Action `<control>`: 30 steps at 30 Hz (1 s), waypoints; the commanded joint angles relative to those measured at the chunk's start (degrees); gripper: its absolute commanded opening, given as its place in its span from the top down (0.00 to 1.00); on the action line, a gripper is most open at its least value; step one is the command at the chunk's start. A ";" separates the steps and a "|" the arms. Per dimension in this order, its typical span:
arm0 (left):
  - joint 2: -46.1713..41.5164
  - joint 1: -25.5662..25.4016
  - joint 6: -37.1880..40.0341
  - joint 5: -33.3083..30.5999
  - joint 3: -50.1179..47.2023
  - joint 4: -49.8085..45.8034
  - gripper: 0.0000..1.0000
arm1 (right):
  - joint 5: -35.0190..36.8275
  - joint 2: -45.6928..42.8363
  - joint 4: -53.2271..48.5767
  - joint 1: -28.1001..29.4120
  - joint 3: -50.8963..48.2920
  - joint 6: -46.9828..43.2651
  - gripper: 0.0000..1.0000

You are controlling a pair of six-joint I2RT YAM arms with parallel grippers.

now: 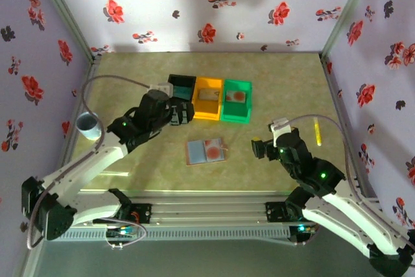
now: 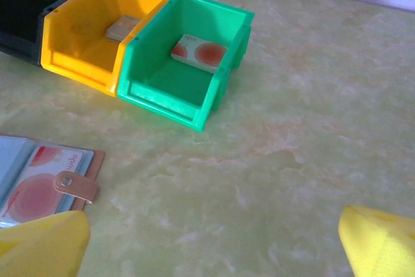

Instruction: Take the credit cards out of the card holder

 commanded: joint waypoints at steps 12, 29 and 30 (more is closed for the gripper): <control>-5.74 -0.63 -3.85 6.66 -12.52 10.65 0.00 | -3.70 7.70 1.10 0.04 3.95 6.33 0.01; -5.66 -4.83 -12.62 -0.02 -16.27 7.22 0.00 | -0.45 15.87 8.86 4.59 1.28 20.26 0.01; -5.47 -5.21 -13.25 -0.21 -16.52 7.38 0.00 | -0.55 16.40 9.81 5.05 1.19 20.67 0.01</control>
